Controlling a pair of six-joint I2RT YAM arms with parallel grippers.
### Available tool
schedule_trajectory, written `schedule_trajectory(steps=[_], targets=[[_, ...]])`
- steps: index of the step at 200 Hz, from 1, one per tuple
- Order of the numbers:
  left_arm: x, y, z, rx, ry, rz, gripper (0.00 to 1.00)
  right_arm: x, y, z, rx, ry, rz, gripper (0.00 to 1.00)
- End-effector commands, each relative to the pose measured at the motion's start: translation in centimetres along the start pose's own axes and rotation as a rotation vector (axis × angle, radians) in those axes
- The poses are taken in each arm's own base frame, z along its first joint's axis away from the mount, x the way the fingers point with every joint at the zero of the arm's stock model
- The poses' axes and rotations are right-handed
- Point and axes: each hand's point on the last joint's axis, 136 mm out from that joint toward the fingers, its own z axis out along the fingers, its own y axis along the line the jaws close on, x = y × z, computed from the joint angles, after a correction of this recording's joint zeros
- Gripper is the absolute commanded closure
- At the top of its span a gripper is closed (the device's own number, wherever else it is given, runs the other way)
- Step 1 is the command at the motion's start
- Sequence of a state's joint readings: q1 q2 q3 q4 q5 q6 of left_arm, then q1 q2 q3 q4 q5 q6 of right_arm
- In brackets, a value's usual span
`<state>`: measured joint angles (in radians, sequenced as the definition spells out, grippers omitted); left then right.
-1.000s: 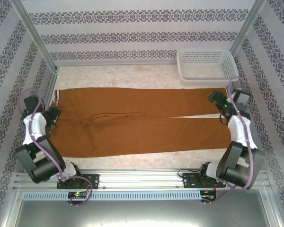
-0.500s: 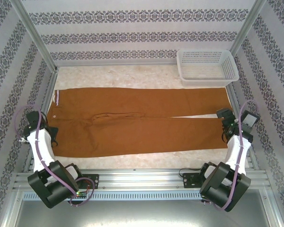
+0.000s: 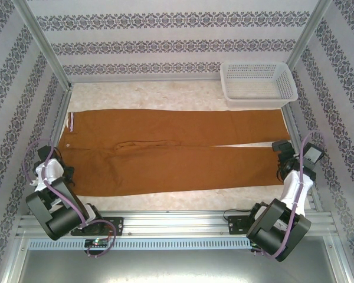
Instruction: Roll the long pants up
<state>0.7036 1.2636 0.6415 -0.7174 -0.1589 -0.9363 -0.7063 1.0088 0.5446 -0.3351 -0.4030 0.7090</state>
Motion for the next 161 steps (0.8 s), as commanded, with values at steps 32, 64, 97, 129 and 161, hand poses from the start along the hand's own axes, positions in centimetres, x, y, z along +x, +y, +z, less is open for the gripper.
schedule_trajectory(steps=[32, 64, 97, 129, 161], targets=[[-0.9, 0.1, 2.1, -0.033, -0.033, -0.082, 0.0, 1.0, -3.8, -0.6, 0.099, 0.011, 0.137, 0.03], [-0.6, -0.7, 3.6, -0.012, -0.017, -0.107, 0.15, 2.0, -6.3, -0.9, 0.173, 0.011, 0.209, 0.04], [-1.0, -1.7, 3.5, -0.005, -0.001, -0.113, 0.4, 2.9, -8.7, -0.9, 0.248, 0.008, 0.262, 0.06], [-0.9, -2.7, 4.0, 0.018, 0.027, -0.124, 0.52, 4.1, -10.1, -0.7, 0.287, 0.038, 0.327, 0.07], [-0.5, -3.9, 4.5, 0.05, 0.068, -0.13, 0.68, 4.0, -11.4, -1.4, 0.362, 0.013, 0.302, 0.1]])
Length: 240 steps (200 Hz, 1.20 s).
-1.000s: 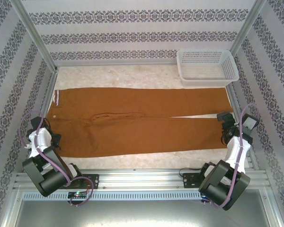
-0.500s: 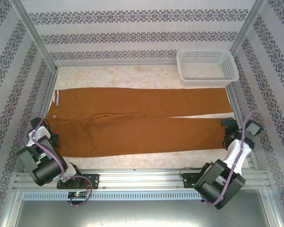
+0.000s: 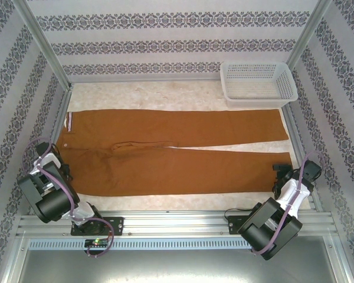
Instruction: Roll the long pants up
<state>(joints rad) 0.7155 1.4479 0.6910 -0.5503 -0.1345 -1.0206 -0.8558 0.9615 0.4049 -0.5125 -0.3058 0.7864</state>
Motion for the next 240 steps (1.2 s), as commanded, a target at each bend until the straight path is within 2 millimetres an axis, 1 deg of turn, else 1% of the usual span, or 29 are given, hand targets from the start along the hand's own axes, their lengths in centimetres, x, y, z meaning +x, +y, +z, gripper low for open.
schedule_trajectory(steps=[1, 12, 21, 29, 36, 60, 67, 68, 75, 89, 93, 99, 100, 104, 105, 106, 114, 123, 127, 172, 174, 182, 190, 193, 198, 210, 225, 240], targets=[[1.2, -0.3, 2.0, 0.01, 0.066, -0.028, 0.68, -0.3, -2.0, -0.2, 0.09, -0.033, 0.016, 0.1], [1.3, -0.3, 2.1, 0.015, 0.07, -0.034, 0.78, -0.6, -2.3, -0.2, 0.108, -0.051, 0.013, 0.13], [1.4, -0.3, 2.1, 0.018, 0.074, -0.039, 0.92, -0.7, -2.5, 0.0, 0.113, -0.055, 0.012, 0.15], [1.4, -0.4, 2.1, 0.025, 0.076, -0.044, 1.0, -0.7, -2.7, 0.2, 0.117, -0.057, 0.012, 0.17], [1.6, -0.5, 2.1, 0.033, 0.079, -0.05, 1.0, -0.7, -2.8, 0.5, 0.118, -0.053, 0.007, 0.18], [1.7, -1.3, 1.5, 0.1, 0.082, -0.065, 1.0, -1.0, -2.8, 0.4, 0.129, -0.063, -0.008, 0.23], [1.6, -1.5, 1.2, 0.116, 0.079, -0.068, 1.0, -1.1, -2.8, 0.4, 0.129, -0.064, -0.012, 0.28], [1.6, -1.5, 1.2, 0.116, 0.08, -0.068, 1.0, -1.1, -2.8, 0.5, 0.131, -0.064, -0.016, 0.3], [1.5, -1.6, 0.9, 0.128, 0.077, -0.069, 1.0, -1.1, -2.9, 0.4, 0.137, -0.063, -0.017, 0.37], [1.3, -1.7, 0.2, 0.143, 0.068, -0.071, 1.0, -1.2, -3.0, 0.4, 0.143, -0.068, -0.022, 0.4], [1.2, -1.7, 0.0, 0.146, 0.065, -0.071, 1.0, -1.2, -3.0, 0.4, 0.144, -0.07, -0.025, 0.48], [1.1, -1.7, -0.3, 0.15, 0.061, -0.072, 1.0, -1.3, -3.0, 0.4, 0.144, -0.073, -0.03, 0.67], [1.1, -1.7, -0.4, 0.149, 0.061, -0.071, 1.0, -1.3, -3.0, 0.4, 0.144, -0.073, -0.03, 0.67], [1.0, -1.8, -0.6, 0.156, 0.059, -0.071, 1.0, -1.3, -3.0, 0.4, 0.146, -0.076, -0.033, 0.76], [1.0, -1.8, -0.7, 0.157, 0.059, -0.071, 1.0, -1.4, -3.0, 0.4, 0.147, -0.078, -0.034, 0.8], [1.0, -1.8, -0.7, 0.159, 0.059, -0.072, 1.0, -1.4, -3.0, 0.4, 0.147, -0.078, -0.034, 0.8], [0.9, -1.9, -1.1, 0.17, 0.056, -0.071, 1.0, -1.5, -3.1, 0.4, 0.151, -0.082, -0.04, 0.92], [0.8, -2.1, -1.6, 0.184, 0.055, -0.072, 1.0, -1.5, -3.1, 0.4, 0.155, -0.084, -0.048, 0.95], [0.7, -2.2, -1.8, 0.193, 0.054, -0.074, 1.0, -1.5, -3.2, 0.3, 0.157, -0.085, -0.05, 1.0], [0.4, -3.5, -4.5, 0.314, 0.047, -0.098, 1.0, -1.4, -2.2, -0.3, 0.119, -0.083, -0.069, 1.0], [0.4, -3.5, -4.6, 0.319, 0.045, -0.099, 1.0, -1.4, -2.2, -0.4, 0.117, -0.081, -0.069, 0.95], [0.3, -3.6, -5.0, 0.33, 0.042, -0.101, 1.0, -1.0, -2.1, -0.5, 0.104, -0.066, -0.065, 0.65], [0.3, -3.5, -5.3, 0.333, 0.041, -0.102, 1.0, -0.5, -2.1, -0.6, 0.097, -0.049, -0.059, 0.41], [0.2, -3.5, -5.4, 0.333, 0.039, -0.101, 1.0, -0.4, -2.1, -0.6, 0.096, -0.045, -0.052, 0.34], [0.3, -3.5, -5.5, 0.332, 0.042, -0.1, 1.0, -0.1, -2.1, -0.7, 0.093, -0.037, -0.036, 0.29], [0.3, -3.4, -5.7, 0.33, 0.044, -0.096, 0.99, 0.2, -2.3, -0.9, 0.104, -0.027, -0.001, 0.28], [0.4, -3.3, -5.8, 0.324, 0.05, -0.095, 0.99, 0.4, -3.1, -0.6, 0.131, -0.024, 0.067, 0.32], [0.6, -3.2, -5.7, 0.325, 0.055, -0.098, 0.99, 0.2, -3.9, -0.2, 0.186, -0.023, 0.097, 0.35]])
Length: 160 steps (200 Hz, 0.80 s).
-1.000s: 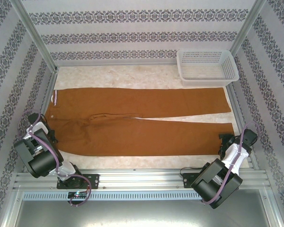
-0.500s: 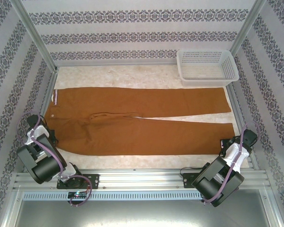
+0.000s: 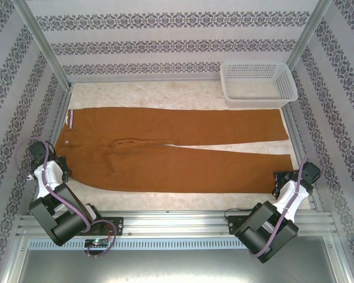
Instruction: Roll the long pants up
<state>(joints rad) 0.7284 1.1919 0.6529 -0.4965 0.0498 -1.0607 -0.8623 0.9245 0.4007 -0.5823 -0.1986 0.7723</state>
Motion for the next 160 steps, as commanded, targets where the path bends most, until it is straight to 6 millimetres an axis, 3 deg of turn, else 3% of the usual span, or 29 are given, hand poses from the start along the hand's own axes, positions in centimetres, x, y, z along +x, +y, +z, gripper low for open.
schedule_trajectory(steps=[1, 19, 38, 60, 79, 125, 160], targets=[[0.6, 0.1, -0.6, 0.0, 0.034, -0.022, 0.99, 0.6, -1.7, 0.5, 0.089, 0.035, 0.094, 0.35], [0.7, 0.2, -0.5, 0.0, 0.038, -0.029, 0.99, 0.8, -1.9, 1.1, 0.132, 0.091, 0.108, 0.38], [0.8, 0.2, -0.6, 0.002, 0.041, -0.032, 0.99, 0.5, -1.4, 1.5, 0.157, 0.122, 0.129, 0.48], [0.7, 0.0, -0.7, 0.007, 0.041, -0.033, 0.99, -0.1, -1.1, 1.8, 0.171, 0.124, 0.133, 0.69], [0.6, -0.1, -0.8, 0.011, 0.038, -0.034, 0.99, -0.7, -1.0, 1.8, 0.182, 0.111, 0.108, 1.0], [0.6, -0.3, -1.1, 0.021, 0.038, -0.033, 0.99, -1.1, -0.1, 1.0, 0.144, 0.105, 0.019, 1.0], [0.3, -1.5, -2.3, 0.06, 0.037, -0.027, 1.0, -2.5, 3.2, -2.3, 0.032, 0.047, -0.033, 1.0]])
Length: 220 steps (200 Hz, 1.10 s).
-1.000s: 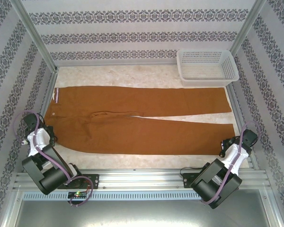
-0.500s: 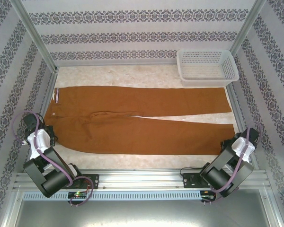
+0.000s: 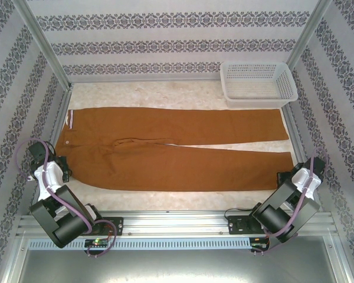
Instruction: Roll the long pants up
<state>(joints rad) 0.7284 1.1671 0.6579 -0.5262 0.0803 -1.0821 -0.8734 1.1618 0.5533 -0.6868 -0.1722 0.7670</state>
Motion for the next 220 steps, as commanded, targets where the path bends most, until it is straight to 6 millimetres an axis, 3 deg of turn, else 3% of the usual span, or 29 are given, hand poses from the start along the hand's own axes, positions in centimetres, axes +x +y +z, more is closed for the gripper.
schedule_trajectory(steps=[1, 47, 87, 117, 138, 154, 187, 220], targets=[[-0.2, -1.5, -1.7, 0.046, 0.011, -0.005, 1.0, -1.4, 3.3, -3.4, -0.116, -0.07, -0.075, 1.0], [-1.1, -3.1, -4.3, 0.066, -0.007, 0.049, 1.0, -3.6, 9.0, -9.9, -0.306, -0.18, -0.091, 1.0], [-1.8, -6.1, -6.0, 0.164, -0.008, 0.025, 1.0, -4.6, 15.2, -11.7, -0.361, -0.147, -0.143, 1.0], [-3.2, -5.1, -8.5, 0.084, -0.077, 0.044, 1.0, -5.3, 17.4, -13.3, -0.378, -0.2, -0.181, 1.0], [-4.1, -5.2, -9.7, 0.105, -0.139, 0.051, 1.0, -6.1, 17.8, -13.7, -0.368, -0.223, -0.186, 1.0], [-4.6, -6.5, -10.4, 0.154, -0.158, 0.045, 1.0, -6.6, 18.6, -13.5, -0.364, -0.216, -0.192, 1.0], [-5.1, -9.7, -9.9, 0.204, -0.115, 0.037, 1.0, -7.4, 20.6, -12.7, -0.353, -0.199, -0.208, 1.0], [-5.8, -11.2, -8.6, 0.204, -0.102, 0.022, 1.0, -8.3, 22.9, -12.0, -0.336, -0.195, -0.234, 1.0]])
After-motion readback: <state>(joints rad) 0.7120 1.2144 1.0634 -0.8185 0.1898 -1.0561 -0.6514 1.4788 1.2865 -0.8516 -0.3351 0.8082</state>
